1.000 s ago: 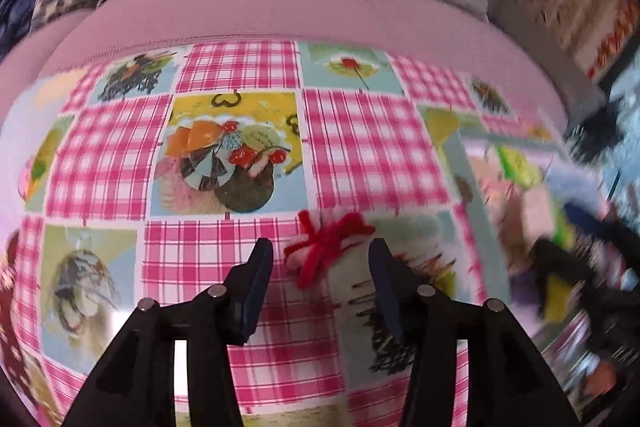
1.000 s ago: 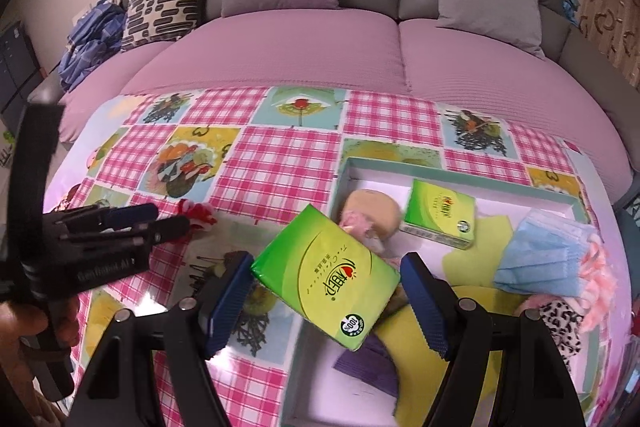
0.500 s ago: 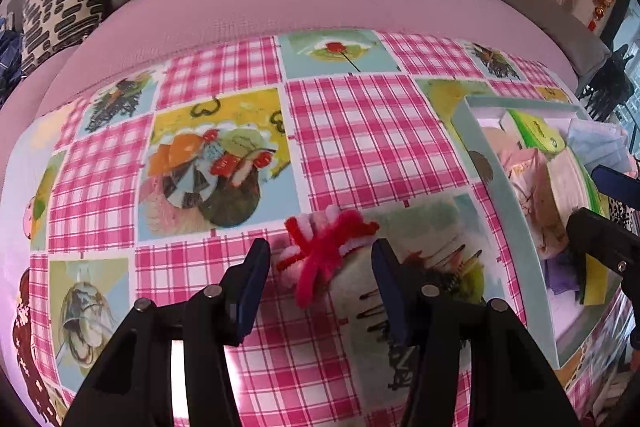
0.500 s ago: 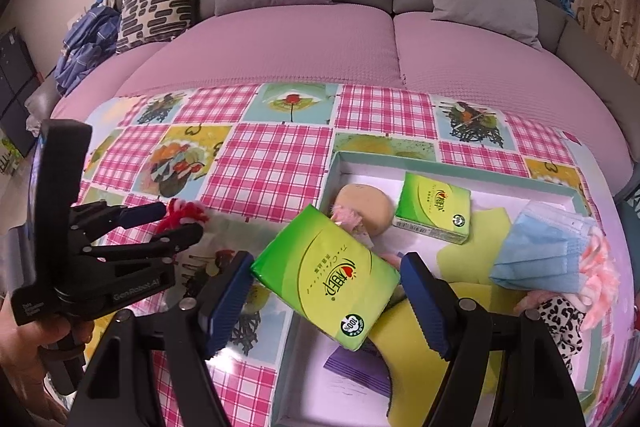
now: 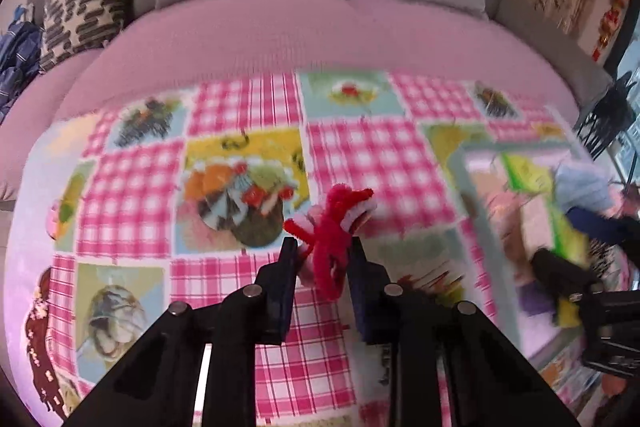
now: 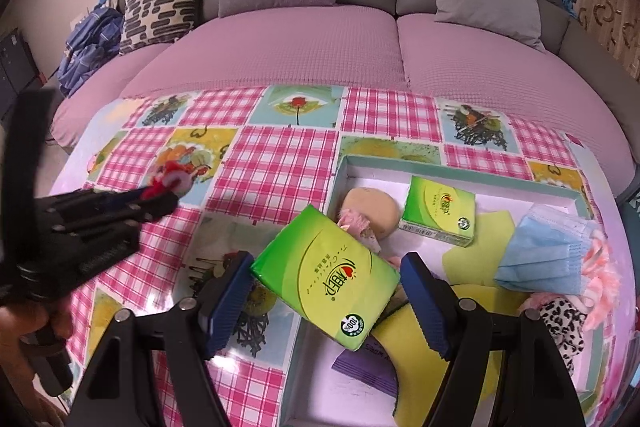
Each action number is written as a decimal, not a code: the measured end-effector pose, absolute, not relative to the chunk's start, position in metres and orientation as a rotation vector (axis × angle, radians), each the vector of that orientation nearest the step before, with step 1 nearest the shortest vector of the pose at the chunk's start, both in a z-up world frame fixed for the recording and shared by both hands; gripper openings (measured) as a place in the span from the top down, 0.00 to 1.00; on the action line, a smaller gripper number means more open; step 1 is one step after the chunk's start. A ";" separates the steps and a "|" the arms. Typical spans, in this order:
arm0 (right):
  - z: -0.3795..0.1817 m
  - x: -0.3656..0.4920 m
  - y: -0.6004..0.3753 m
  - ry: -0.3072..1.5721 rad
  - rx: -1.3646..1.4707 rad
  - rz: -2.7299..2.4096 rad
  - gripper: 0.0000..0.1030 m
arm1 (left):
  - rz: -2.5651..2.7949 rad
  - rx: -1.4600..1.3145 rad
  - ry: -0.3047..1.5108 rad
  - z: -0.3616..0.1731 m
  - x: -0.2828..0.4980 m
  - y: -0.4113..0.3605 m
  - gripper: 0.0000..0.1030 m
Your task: Organize soft objects
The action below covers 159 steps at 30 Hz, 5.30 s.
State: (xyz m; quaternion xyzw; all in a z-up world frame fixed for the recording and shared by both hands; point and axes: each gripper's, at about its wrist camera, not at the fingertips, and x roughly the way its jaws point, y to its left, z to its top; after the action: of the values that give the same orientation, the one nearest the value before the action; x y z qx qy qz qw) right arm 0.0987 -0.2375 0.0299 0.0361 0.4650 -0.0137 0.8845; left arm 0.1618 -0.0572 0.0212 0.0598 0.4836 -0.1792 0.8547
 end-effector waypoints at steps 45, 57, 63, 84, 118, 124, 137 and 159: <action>0.007 0.023 -0.377 0.976 0.344 -0.304 0.24 | -0.653 0.372 1.130 0.004 0.063 -0.233 0.75; 0.011 0.021 -0.376 0.980 0.343 -0.278 0.23 | -0.648 0.351 1.118 0.020 0.060 -0.226 0.53; 0.019 0.016 -0.373 0.964 0.327 -0.264 0.18 | -0.615 0.310 1.094 0.032 0.059 -0.213 0.52; 0.021 0.004 -0.349 0.988 0.232 -0.241 0.00 | -0.238 0.067 1.074 0.017 0.065 -0.106 0.16; 0.020 -0.070 -0.291 1.006 0.190 -0.229 0.00 | -0.182 0.182 1.038 0.024 -0.012 -0.076 0.05; 0.018 -0.078 -0.288 1.013 0.191 -0.232 0.00 | -0.170 0.180 1.036 0.024 -0.020 -0.068 0.05; 0.018 -0.082 -0.286 1.012 0.186 -0.236 0.00 | -0.113 0.231 1.015 0.021 -0.032 -0.063 0.05; 0.011 -0.080 -0.288 1.015 0.173 -0.245 0.00 | -0.108 0.228 1.040 0.013 -0.025 -0.065 0.05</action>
State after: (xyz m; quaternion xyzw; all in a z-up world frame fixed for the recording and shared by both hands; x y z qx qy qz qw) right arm -0.0803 -0.2877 0.0114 0.0823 0.4843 -0.1168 0.8631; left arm -0.0248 -0.0648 0.0126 0.1084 0.4957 -0.0517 0.8602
